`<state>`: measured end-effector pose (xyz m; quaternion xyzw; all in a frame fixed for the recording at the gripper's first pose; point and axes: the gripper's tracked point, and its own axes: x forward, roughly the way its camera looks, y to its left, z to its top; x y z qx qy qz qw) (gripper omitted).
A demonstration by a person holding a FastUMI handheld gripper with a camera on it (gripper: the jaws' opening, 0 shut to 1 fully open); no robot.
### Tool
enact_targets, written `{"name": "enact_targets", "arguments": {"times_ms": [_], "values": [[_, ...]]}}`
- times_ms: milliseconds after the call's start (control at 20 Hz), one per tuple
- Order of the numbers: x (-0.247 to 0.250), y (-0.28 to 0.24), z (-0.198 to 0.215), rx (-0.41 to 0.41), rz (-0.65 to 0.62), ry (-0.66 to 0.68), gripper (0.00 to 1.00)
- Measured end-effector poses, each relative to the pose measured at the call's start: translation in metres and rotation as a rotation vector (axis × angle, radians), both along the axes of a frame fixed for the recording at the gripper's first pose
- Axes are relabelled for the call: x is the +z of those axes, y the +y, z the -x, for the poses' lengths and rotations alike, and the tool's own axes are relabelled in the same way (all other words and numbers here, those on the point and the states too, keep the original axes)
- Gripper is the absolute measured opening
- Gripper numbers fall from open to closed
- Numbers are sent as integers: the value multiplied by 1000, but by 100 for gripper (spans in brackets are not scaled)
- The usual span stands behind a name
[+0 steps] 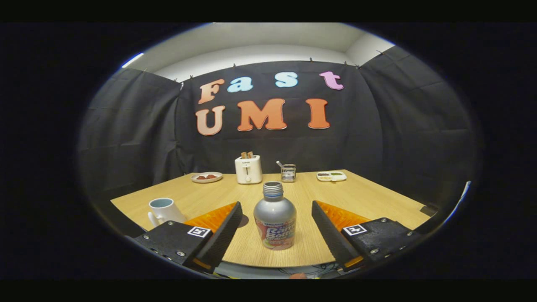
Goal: Take the bottle from table, then pour the juice into the cup, finally place the bottle on the coaster
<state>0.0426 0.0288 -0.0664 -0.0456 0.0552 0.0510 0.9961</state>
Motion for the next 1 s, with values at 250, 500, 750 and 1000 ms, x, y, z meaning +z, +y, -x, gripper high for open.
{"name": "enact_targets", "arguments": {"times_ms": [250, 500, 750, 1000], "values": [[-12, -5, 5, -22, -14, -3, 99], [-39, -7, -6, -48, 23, 33, 99], [-73, -10, -23, -81, 58, 107, 99], [-88, -5, -31, -75, 63, 140, 95]]}}
